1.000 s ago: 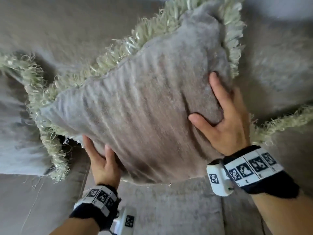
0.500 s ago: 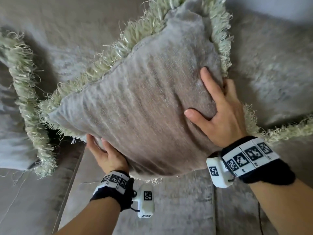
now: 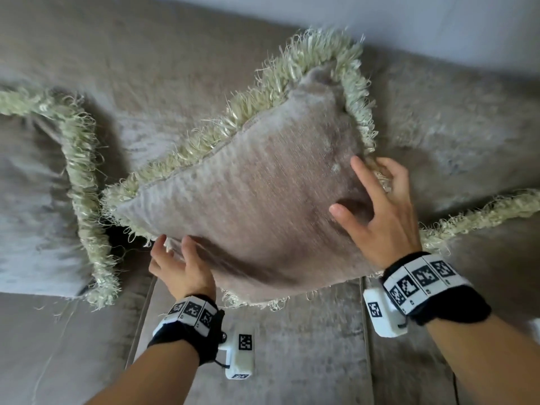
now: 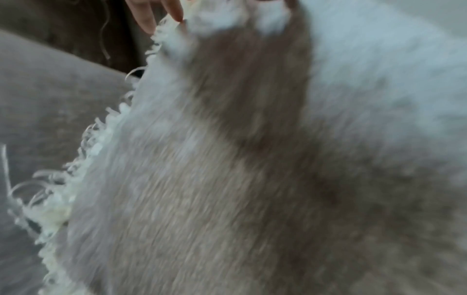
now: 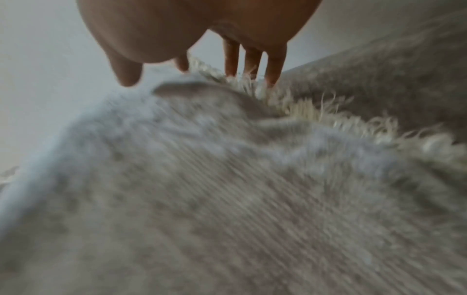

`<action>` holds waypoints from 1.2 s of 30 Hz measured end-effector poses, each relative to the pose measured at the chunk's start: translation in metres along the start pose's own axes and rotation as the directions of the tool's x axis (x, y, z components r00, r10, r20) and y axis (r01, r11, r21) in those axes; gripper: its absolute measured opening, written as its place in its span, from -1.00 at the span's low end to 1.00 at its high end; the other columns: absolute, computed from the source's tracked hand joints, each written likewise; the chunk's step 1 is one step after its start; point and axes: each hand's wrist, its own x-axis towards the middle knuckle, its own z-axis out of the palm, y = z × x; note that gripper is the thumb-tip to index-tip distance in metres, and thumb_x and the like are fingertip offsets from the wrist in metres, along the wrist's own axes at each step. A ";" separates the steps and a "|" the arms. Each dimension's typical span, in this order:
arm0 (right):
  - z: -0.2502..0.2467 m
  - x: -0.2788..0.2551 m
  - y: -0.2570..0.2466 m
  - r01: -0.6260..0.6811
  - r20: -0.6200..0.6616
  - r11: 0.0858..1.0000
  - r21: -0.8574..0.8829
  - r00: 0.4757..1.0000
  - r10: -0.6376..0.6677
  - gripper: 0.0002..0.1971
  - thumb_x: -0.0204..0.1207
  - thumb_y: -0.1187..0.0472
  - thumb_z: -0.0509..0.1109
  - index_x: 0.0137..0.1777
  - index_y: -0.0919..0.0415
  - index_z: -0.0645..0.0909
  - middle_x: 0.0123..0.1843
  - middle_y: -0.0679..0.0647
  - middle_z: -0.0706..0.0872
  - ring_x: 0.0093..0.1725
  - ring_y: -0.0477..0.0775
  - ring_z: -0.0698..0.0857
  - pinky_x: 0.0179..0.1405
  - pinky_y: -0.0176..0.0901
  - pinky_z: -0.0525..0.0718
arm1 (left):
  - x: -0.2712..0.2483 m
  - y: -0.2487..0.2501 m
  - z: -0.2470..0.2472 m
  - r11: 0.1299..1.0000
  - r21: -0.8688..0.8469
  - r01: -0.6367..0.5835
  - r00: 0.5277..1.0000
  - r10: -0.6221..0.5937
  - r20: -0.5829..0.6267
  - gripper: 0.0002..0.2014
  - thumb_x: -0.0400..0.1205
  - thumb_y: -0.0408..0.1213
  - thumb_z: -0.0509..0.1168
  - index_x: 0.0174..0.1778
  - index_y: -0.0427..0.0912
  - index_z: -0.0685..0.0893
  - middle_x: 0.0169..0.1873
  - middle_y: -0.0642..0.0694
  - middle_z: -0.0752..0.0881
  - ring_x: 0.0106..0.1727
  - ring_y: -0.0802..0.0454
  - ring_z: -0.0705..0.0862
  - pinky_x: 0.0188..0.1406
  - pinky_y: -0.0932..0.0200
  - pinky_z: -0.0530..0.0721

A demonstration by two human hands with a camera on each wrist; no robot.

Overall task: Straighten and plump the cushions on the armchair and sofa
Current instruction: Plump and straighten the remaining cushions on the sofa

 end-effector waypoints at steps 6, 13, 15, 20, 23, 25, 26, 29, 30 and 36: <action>-0.041 -0.019 -0.057 -0.047 0.100 0.985 -0.166 0.993 0.064 -0.38 0.55 -0.33 0.24 0.41 0.09 0.66 0.30 0.09 0.63 0.26 0.18 0.62 0.33 0.14 0.55 | 0.001 0.085 -0.044 0.928 0.181 -0.327 0.913 0.261 0.312 -0.72 0.62 -0.05 0.31 0.23 0.03 0.59 0.26 -0.10 0.60 0.27 -0.09 0.62 0.28 -0.11 0.61; -0.090 -0.023 -0.146 0.001 0.489 0.949 -0.314 0.857 0.161 -0.43 0.64 -0.28 0.24 0.55 -0.02 0.51 0.38 -0.03 0.71 0.37 0.09 0.67 0.27 0.01 0.58 | -0.015 0.183 -0.086 0.654 0.364 -0.663 0.570 0.126 0.812 -0.71 0.70 -0.03 0.30 0.30 -0.02 0.66 0.02 0.08 0.77 0.06 0.05 0.74 0.14 0.07 0.71; -0.106 -0.029 -0.169 0.046 0.524 0.932 -0.360 0.836 0.161 -0.45 0.67 -0.25 0.24 0.57 -0.01 0.49 0.36 -0.04 0.71 0.36 0.08 0.67 0.08 -0.06 0.52 | -0.020 0.203 -0.104 0.526 0.358 -0.771 0.501 0.154 0.852 -0.71 0.70 -0.01 0.28 0.30 0.02 0.64 0.03 0.10 0.79 0.07 0.03 0.75 0.17 0.02 0.70; -0.144 -0.056 -0.211 0.107 0.560 0.907 -0.407 0.814 0.156 -0.49 0.69 -0.13 0.28 0.57 0.06 0.45 0.36 0.07 0.72 0.26 0.18 0.73 0.01 -0.06 0.59 | -0.032 0.240 -0.167 0.264 0.358 -0.895 0.391 0.083 0.917 -0.66 0.69 0.09 0.25 0.37 0.13 0.59 0.09 0.13 0.81 0.19 0.00 0.72 0.28 -0.12 0.66; -0.160 -0.077 -0.233 0.118 0.568 0.905 -0.410 0.809 0.152 -0.49 0.67 -0.14 0.27 0.55 0.06 0.46 0.38 0.09 0.69 0.25 0.22 0.71 0.06 0.00 0.63 | -0.046 0.257 -0.219 0.231 0.379 -0.896 0.409 0.095 0.908 -0.65 0.69 0.09 0.26 0.38 0.15 0.58 0.13 0.13 0.81 0.15 0.02 0.75 0.30 -0.12 0.68; -0.168 -0.091 -0.251 0.138 0.567 0.909 -0.394 0.815 0.122 -0.51 0.66 -0.13 0.27 0.53 0.04 0.48 0.40 0.09 0.67 0.29 0.23 0.68 0.10 0.03 0.62 | -0.059 0.265 -0.258 0.204 0.393 -0.897 0.419 0.106 0.902 -0.64 0.70 0.07 0.28 0.40 0.12 0.59 0.13 0.10 0.82 0.16 0.00 0.75 0.30 -0.11 0.67; -0.171 -0.099 -0.262 0.146 0.570 0.913 -0.381 0.815 0.107 -0.51 0.66 -0.13 0.27 0.53 0.03 0.47 0.42 0.06 0.66 0.32 0.23 0.67 0.13 0.04 0.61 | -0.066 0.268 -0.278 0.186 0.403 -0.896 0.425 0.098 0.900 -0.64 0.70 0.06 0.29 0.41 0.11 0.60 0.13 0.08 0.82 0.18 -0.02 0.75 0.31 -0.09 0.66; -0.174 -0.122 -0.299 0.200 0.581 0.919 -0.341 0.813 0.038 -0.49 0.65 -0.15 0.28 0.56 0.00 0.47 0.39 0.04 0.68 0.32 0.18 0.67 0.18 0.02 0.63 | -0.079 0.273 -0.337 0.098 0.428 -0.899 0.433 0.046 0.900 -0.61 0.69 0.07 0.31 0.43 0.14 0.60 0.20 0.05 0.79 0.22 -0.05 0.74 0.31 -0.11 0.66; -0.173 -0.129 -0.314 0.220 0.588 0.916 -0.334 0.808 0.021 -0.48 0.65 -0.17 0.27 0.56 -0.01 0.47 0.35 0.04 0.71 0.30 0.17 0.69 0.18 0.01 0.65 | -0.080 0.275 -0.356 0.076 0.437 -0.896 0.440 0.028 0.897 -0.60 0.68 0.09 0.30 0.44 0.17 0.59 0.22 0.06 0.78 0.23 -0.05 0.74 0.31 -0.14 0.66; -0.170 -0.150 -0.404 0.322 0.598 0.910 -0.262 0.794 -0.109 -0.49 0.64 -0.24 0.27 0.52 -0.06 0.51 0.41 0.08 0.67 0.29 0.21 0.71 0.18 0.04 0.67 | -0.069 0.298 -0.449 0.050 0.505 -0.862 0.507 0.053 0.860 -0.58 0.68 0.15 0.27 0.47 0.21 0.53 0.16 0.10 0.82 0.17 -0.02 0.76 0.25 -0.09 0.69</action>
